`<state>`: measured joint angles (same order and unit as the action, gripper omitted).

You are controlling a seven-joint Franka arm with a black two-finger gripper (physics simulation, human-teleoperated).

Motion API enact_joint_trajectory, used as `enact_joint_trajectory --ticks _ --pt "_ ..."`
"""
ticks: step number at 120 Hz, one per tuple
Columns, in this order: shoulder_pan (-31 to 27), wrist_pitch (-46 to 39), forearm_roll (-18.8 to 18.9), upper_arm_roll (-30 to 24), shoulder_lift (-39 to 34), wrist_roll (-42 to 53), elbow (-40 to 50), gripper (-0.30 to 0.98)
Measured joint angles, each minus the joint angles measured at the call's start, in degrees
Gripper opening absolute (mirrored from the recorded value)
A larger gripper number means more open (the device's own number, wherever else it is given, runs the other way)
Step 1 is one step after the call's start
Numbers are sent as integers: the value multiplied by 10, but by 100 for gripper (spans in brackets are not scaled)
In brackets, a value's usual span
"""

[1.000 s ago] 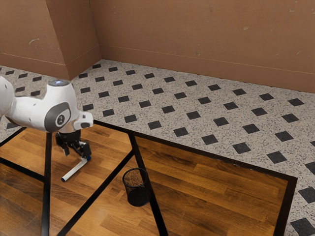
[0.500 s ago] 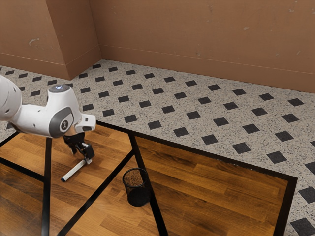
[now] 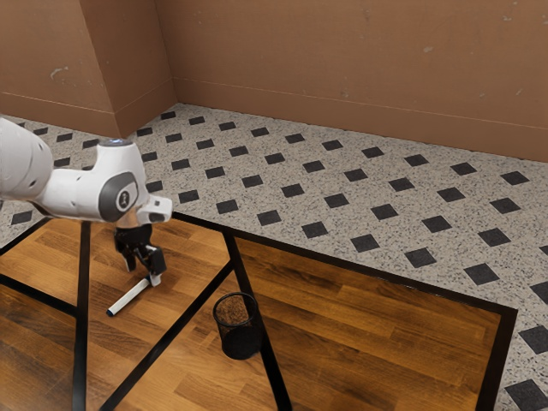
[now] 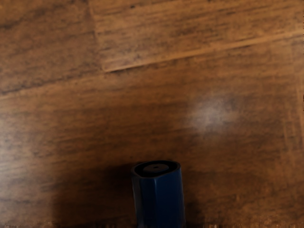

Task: Put the marker into the pen holder.

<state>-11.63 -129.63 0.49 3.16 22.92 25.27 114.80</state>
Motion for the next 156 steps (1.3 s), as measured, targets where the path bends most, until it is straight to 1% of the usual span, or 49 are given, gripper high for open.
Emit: enact_joint_trajectory --ticks 25,46,56,68,78,87,103,133,156 --pt "0 42 -6 1 13 10 -18 68" --pt "0 58 -8 1 14 16 -20 48" --pt "0 63 -9 2 13 18 -20 41" --pt "0 69 -9 8 12 21 -20 36" --pt "0 72 -9 9 12 22 -20 35" --pt "6 73 -9 9 16 24 -32 30" --pt "10 75 -12 9 22 26 -42 26" --pt "10 77 -14 9 23 29 -43 7" --pt "10 76 -13 9 23 28 -43 -2"
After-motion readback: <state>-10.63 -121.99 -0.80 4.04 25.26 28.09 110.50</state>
